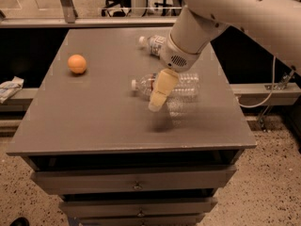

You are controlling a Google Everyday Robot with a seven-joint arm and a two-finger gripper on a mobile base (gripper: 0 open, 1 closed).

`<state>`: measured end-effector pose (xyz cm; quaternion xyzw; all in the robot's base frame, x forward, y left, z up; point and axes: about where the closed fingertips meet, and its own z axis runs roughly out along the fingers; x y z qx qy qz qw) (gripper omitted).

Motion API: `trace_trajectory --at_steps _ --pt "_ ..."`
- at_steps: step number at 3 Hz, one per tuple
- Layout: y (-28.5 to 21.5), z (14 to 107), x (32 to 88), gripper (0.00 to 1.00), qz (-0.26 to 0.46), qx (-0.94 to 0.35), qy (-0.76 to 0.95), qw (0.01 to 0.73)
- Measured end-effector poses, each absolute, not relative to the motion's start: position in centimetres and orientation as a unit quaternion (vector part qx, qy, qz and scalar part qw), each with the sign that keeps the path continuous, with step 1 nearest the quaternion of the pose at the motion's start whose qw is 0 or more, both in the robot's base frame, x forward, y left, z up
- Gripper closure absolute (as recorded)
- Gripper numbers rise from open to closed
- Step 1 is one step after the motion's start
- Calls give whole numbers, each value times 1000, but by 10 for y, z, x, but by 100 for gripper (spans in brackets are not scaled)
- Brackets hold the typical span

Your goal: Knock water bottle over

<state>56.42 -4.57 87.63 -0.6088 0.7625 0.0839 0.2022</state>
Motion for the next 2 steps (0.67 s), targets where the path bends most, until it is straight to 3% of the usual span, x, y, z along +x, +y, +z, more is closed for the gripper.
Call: trace_trajectory --at_steps 2 --pt "-54 898 550 0 112 -573 762 281"
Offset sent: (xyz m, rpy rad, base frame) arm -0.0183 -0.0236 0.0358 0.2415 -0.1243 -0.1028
